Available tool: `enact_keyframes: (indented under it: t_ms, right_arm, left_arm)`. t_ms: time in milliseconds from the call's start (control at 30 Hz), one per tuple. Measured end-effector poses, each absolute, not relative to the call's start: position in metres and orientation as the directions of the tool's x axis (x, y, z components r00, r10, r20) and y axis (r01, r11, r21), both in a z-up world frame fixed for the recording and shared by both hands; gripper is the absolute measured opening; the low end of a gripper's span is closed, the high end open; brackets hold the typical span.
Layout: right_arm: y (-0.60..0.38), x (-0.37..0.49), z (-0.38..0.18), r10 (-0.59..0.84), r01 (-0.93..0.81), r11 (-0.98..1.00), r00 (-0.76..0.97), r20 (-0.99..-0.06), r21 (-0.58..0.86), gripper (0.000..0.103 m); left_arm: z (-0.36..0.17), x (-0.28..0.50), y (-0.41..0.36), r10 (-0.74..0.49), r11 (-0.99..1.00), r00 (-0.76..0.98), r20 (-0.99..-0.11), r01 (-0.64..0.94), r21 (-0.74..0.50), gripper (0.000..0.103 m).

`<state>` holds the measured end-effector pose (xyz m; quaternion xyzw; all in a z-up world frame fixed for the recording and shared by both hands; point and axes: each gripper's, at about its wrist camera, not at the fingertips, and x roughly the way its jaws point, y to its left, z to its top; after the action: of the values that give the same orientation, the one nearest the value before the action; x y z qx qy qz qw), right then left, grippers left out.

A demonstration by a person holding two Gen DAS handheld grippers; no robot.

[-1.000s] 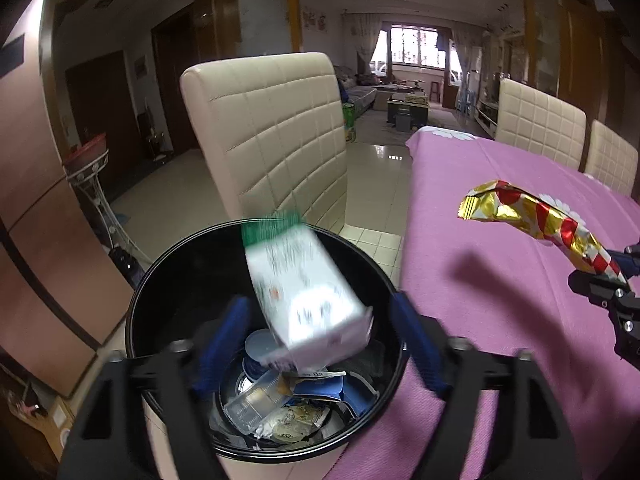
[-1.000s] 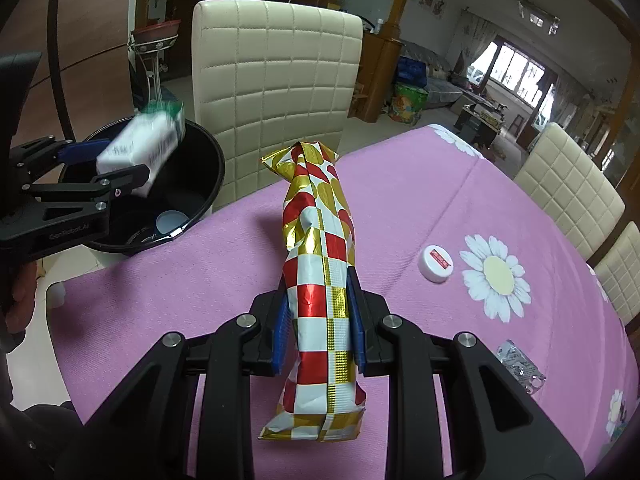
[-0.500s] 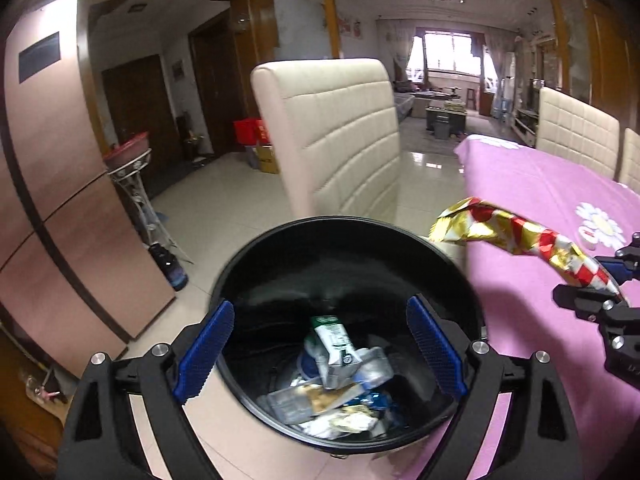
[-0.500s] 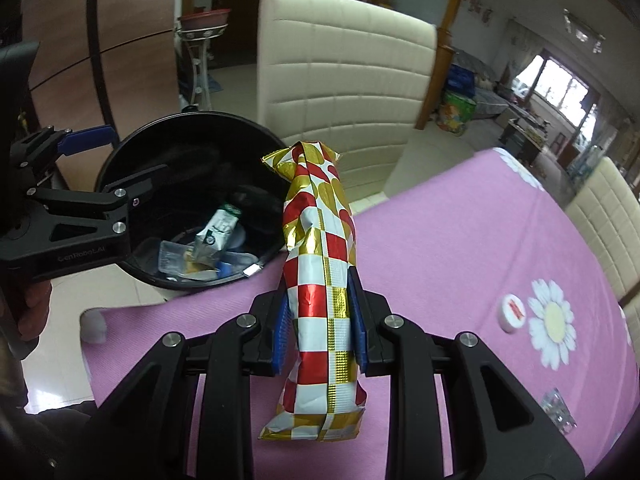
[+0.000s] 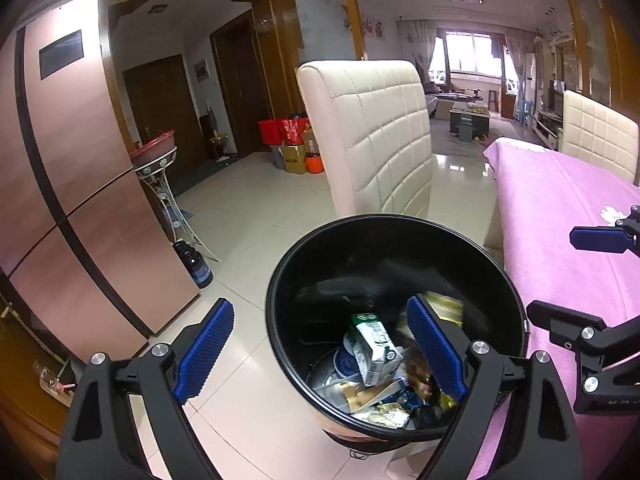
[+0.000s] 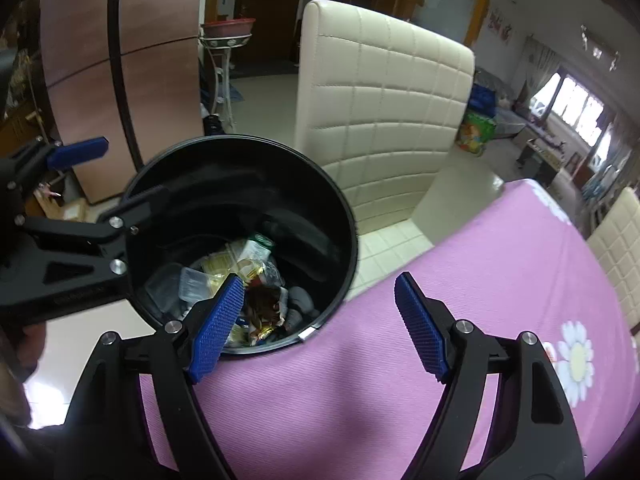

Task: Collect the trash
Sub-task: 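Carry the red-gold wrapper over the bin and open the right tool, then move the left tool to the white bottle cap while the right tool moves to the blister pack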

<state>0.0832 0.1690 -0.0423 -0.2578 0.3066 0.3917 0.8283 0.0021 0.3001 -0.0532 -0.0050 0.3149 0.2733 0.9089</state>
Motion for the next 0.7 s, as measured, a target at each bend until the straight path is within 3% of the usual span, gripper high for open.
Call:
enact_keyframes:
  t_ms: [233, 567, 700]
  right_arm:
    - [0.121, 0.094, -0.041, 0.426, -0.740, 0.625, 0.589, -0.687, -0.247, 0.077]
    - [-0.018, 0.155, -0.045, 0.185, -0.464, 0.850, 0.707, -0.682, -0.249, 0.079]
    - [-0.074, 0.178, -0.049, 0.059, -0.298, 0.927, 0.716, -0.695, -0.228, 0.094]
  left_arm:
    - [-0.051, 0.023, 0.265, 0.392, 0.910, 0.706, -0.590, -0.391, 0.137, 0.086]
    - [-0.050, 0.096, 0.167, 0.103, 0.994, 0.766, -0.634, -0.068, 0.080, 0.086]
    - [-0.050, 0.125, 0.128, 0.007, 0.996, 0.779, -0.627, 0.051, 0.075, 0.086]
